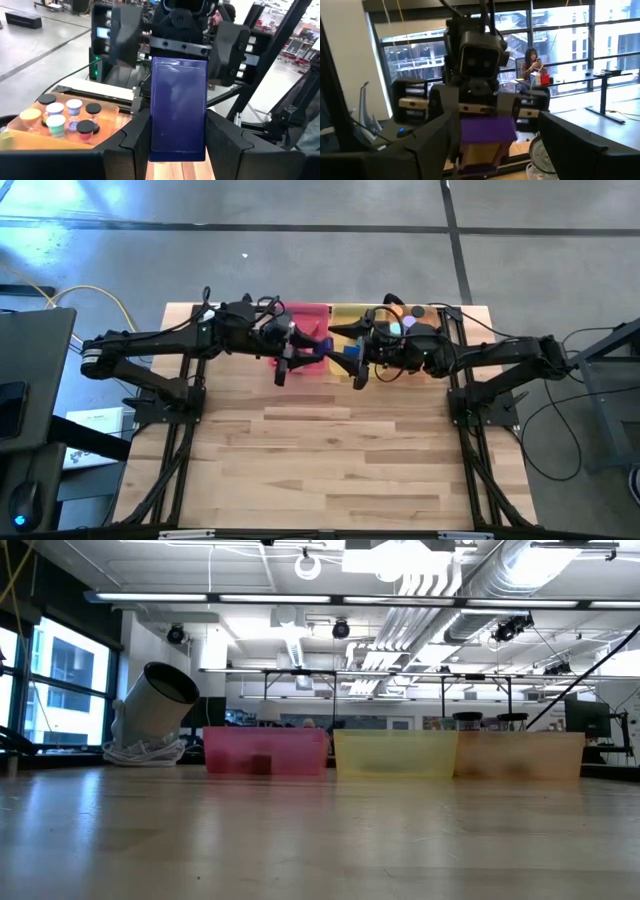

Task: Pick & Place Office items
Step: Put the purple digital clock into the yellow bin

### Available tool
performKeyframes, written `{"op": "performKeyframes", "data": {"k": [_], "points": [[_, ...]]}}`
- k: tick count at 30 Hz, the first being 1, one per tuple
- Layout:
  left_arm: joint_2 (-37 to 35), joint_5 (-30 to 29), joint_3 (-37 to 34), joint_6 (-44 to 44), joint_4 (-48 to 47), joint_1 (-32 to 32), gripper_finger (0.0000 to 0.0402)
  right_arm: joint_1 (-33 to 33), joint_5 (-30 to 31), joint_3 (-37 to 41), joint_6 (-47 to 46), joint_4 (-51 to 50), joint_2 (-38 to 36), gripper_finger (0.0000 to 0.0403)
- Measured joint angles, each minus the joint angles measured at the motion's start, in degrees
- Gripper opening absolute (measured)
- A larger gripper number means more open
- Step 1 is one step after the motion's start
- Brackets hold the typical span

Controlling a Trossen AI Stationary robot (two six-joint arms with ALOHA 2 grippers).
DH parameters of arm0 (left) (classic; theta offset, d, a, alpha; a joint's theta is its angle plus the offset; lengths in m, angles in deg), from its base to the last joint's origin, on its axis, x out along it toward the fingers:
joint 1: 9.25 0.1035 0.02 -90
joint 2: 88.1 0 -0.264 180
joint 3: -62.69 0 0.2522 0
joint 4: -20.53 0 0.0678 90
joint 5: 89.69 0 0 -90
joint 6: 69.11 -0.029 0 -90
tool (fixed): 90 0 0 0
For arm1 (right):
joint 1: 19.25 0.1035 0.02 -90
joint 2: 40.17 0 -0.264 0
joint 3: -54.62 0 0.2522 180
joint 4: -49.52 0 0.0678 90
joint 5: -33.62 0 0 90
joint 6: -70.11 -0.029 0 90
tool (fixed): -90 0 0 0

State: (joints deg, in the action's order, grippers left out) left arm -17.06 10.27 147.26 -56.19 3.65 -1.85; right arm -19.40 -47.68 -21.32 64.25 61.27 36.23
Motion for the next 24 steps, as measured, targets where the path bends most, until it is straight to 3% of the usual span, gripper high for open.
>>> {"op": "performKeyframes", "data": {"k": [16, 24], "points": [[0.2, 1.7, 0.0, 0.7, 0.9, 0.1, 0.0141, 0.0, -0.5, 0.0, -0.5, -2.8, 0.0, 0.0281], [0.2, 2.3, 0.0, 0.9, 0.9, 0.1, 0.0141, -0.8, -4.7, -0.1, -0.5, -2.3, 0.9, 0.0281]]}}
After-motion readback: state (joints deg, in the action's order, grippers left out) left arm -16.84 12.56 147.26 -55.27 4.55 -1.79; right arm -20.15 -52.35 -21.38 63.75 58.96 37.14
